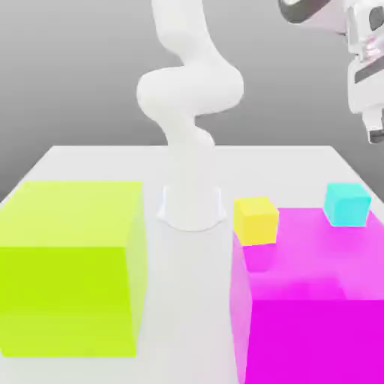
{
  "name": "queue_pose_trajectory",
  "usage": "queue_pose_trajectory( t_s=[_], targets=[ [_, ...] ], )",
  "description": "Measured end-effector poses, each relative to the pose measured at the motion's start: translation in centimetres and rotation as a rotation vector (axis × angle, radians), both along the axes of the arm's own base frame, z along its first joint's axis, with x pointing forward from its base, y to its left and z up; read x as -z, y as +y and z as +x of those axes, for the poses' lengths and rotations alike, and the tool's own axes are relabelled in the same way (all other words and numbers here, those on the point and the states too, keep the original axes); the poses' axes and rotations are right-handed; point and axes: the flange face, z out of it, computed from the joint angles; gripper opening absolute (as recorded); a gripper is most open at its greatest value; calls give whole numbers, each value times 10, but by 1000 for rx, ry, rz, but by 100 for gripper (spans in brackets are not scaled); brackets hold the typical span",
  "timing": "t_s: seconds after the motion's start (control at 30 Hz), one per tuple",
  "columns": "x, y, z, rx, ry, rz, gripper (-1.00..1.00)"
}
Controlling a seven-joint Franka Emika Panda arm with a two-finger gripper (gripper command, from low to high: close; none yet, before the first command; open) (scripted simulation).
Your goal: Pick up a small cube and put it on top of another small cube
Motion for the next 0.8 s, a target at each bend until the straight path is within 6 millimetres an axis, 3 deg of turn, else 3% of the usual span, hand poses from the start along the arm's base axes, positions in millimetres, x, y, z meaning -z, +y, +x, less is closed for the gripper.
queue_pose_trajectory(
  t_s=[0.2, 0.4, 0.47, 0.67, 0.7, 0.8],
  targets=[
    [89, 31, -39, -364, 86, -123, 0],
    [201, 25, -104, -692, 222, -214, 0],
    [228, 21, -126, -760, 257, -236, 0],
    [286, 13, -125, -755, 273, -238, 0],
    [295, 12, -126, -755, 273, -238, -100],
    [295, 12, -126, -755, 274, -239, -100]
  ],
)
